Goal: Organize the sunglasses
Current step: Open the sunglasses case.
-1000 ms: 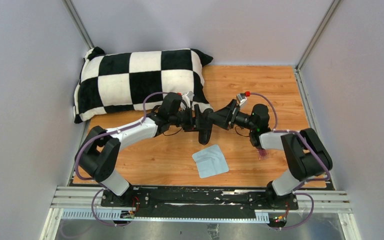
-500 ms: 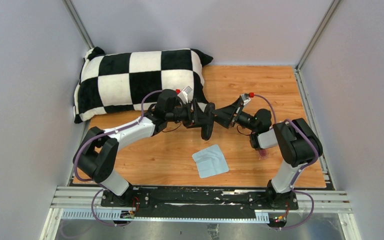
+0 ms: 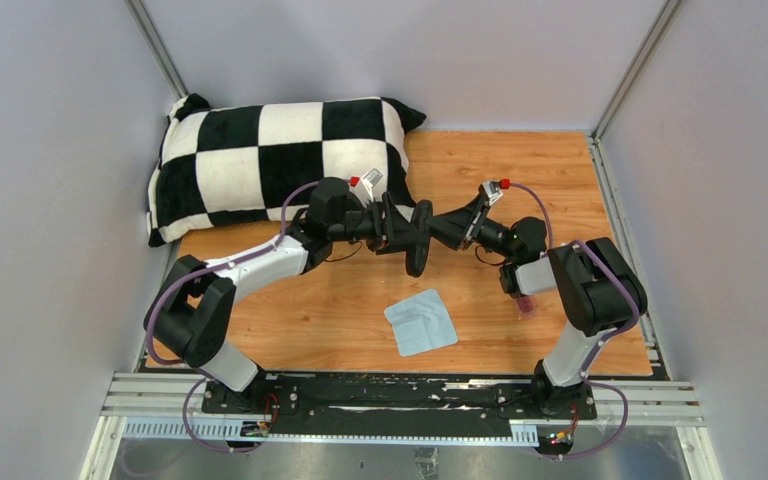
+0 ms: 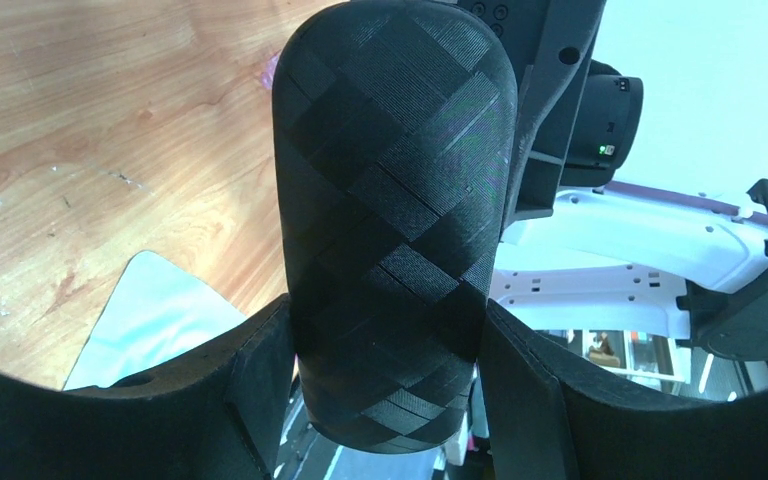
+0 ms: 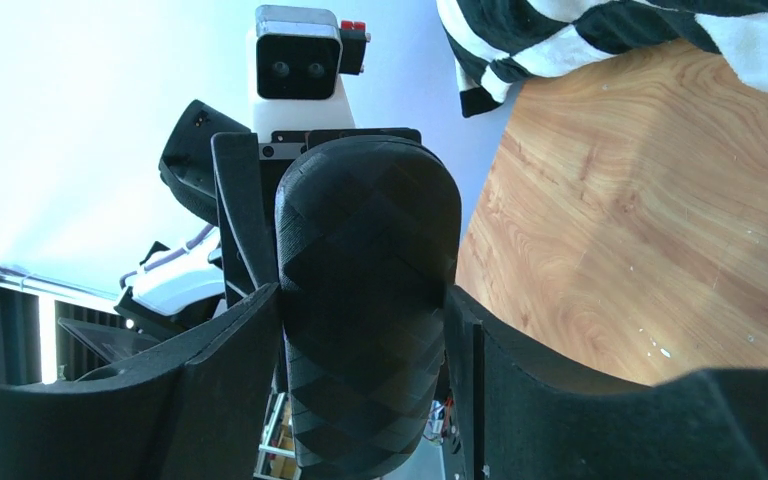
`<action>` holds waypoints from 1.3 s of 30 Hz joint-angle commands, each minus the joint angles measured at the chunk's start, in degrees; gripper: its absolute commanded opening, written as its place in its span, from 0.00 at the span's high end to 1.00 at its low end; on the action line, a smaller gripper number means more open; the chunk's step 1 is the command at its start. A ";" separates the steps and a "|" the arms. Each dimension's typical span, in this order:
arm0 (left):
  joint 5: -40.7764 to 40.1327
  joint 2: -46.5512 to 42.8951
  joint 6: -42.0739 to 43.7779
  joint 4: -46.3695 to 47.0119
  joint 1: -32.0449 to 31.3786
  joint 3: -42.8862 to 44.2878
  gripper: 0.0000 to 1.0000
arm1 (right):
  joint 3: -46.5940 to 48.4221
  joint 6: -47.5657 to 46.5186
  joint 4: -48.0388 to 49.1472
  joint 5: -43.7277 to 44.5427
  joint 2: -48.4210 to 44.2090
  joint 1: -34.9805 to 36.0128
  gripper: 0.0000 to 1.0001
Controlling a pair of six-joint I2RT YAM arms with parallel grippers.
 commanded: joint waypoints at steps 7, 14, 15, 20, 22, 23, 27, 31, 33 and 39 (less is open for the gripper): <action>3.44 -0.14 -11.38 21.77 1.03 -4.10 1.00 | 0.01 0.09 1.62 -1.65 -0.44 -0.88 0.42; 3.57 1.63 -18.20 31.94 1.88 -6.48 1.00 | -0.94 -0.63 1.63 -1.75 0.52 -0.88 0.44; 3.49 1.62 -17.99 31.60 1.88 -6.66 1.00 | -1.05 -0.79 1.61 -1.86 0.80 -0.88 0.45; 2.47 0.65 -16.02 28.42 1.99 -6.81 1.00 | -1.62 -2.65 -0.10 -2.34 1.71 -0.88 0.50; 1.94 0.12 -14.68 26.59 1.97 -6.61 1.00 | -1.74 -4.63 -2.71 -2.83 1.65 -0.88 0.51; 1.68 -0.14 -14.19 25.71 2.01 -6.63 1.00 | -1.85 -5.69 -4.21 -2.95 1.49 -0.88 0.51; 0.75 -0.78 -11.80 22.59 2.07 -6.57 1.00 | -1.91 -11.48 -13.03 -3.14 -0.93 -0.88 0.52; 0.53 -0.92 -8.18 18.12 2.06 -6.14 1.00 | -0.12 -22.22 -31.63 -2.03 -5.86 -0.68 0.53; -0.01 -0.85 -7.05 16.31 2.06 -6.19 1.00 | 1.91 -29.51 -44.80 -0.15 -9.31 -0.29 0.52; -0.66 0.36 -6.99 16.22 2.04 -6.25 1.00 | 8.61 -44.70 -70.52 5.83 -15.19 2.11 0.51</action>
